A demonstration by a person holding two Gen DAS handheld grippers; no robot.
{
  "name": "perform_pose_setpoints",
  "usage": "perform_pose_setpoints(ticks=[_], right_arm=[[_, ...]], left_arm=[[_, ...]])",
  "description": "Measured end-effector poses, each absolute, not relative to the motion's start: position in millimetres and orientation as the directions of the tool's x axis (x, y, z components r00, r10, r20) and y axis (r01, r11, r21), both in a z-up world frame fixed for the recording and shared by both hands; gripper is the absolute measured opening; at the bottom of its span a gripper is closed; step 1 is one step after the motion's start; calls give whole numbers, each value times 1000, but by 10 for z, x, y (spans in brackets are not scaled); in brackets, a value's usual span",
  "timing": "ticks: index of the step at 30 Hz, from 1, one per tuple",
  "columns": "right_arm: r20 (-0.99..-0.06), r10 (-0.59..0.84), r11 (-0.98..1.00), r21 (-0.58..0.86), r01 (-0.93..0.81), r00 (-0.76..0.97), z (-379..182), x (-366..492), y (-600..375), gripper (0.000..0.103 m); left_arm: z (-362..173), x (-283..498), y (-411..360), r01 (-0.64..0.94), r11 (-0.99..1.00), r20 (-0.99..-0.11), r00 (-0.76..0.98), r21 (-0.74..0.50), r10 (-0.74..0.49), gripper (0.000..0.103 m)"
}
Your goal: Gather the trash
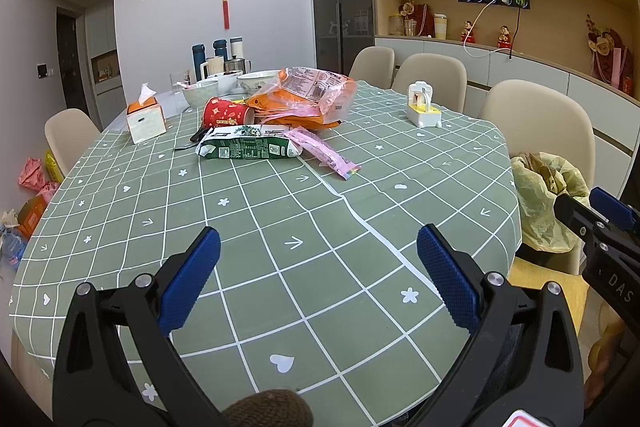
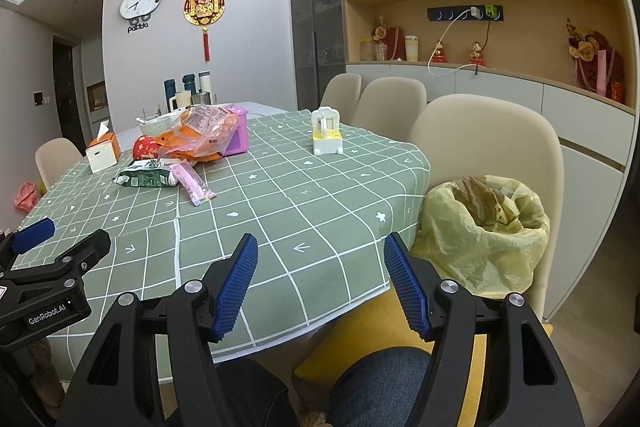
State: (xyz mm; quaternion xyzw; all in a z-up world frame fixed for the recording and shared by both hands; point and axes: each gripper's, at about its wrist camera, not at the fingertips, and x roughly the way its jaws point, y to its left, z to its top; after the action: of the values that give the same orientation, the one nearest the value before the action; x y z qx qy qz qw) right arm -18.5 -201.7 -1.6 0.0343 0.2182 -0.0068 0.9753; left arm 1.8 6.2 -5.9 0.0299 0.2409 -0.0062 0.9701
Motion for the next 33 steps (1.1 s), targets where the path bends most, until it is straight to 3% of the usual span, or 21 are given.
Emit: perform_pose_setpoints(ticks=[33], right_arm=[[-432, 3, 997, 65, 28, 902, -33, -180, -2027, 62]], left_arm=[[-56, 11, 60, 26, 998, -467, 884, 54, 3, 94]])
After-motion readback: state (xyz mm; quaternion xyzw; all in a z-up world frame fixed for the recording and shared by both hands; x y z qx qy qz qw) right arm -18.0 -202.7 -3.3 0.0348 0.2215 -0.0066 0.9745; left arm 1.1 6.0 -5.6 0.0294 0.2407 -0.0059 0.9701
